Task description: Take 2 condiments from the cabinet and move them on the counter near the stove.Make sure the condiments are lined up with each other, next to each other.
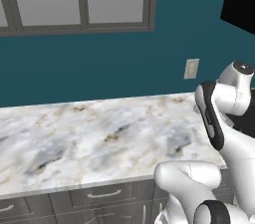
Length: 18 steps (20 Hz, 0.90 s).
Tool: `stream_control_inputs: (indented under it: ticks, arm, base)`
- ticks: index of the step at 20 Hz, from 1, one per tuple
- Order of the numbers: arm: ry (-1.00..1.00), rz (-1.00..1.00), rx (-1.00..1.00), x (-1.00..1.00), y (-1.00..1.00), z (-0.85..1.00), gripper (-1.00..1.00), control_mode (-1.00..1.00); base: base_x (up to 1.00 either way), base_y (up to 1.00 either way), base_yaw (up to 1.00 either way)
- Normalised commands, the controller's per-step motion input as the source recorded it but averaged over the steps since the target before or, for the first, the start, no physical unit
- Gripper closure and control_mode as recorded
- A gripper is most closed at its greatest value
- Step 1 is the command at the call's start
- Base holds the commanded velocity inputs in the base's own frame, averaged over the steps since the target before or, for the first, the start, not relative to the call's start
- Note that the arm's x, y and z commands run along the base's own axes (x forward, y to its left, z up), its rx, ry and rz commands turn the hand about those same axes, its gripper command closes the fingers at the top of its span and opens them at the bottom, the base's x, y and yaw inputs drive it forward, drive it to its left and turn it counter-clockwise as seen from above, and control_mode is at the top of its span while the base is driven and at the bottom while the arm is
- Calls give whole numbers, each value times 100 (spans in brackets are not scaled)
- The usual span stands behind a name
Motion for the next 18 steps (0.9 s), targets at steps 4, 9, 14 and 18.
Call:
stream_control_inputs:
  ticks: [4,9,14,18]
  arm:
    - [0,0,1,-4,72,38,-100,-100]
    - [0,-2,5,-15,58,32,-100,-100]
    - [0,-6,12,-23,50,11,-100,-100]
    - [-5,-12,16,-19,41,6,-100,-100]
  base:
    - [0,0,0]
    - [0,0,0]
    - [0,0,0]
    - [0,0,0]
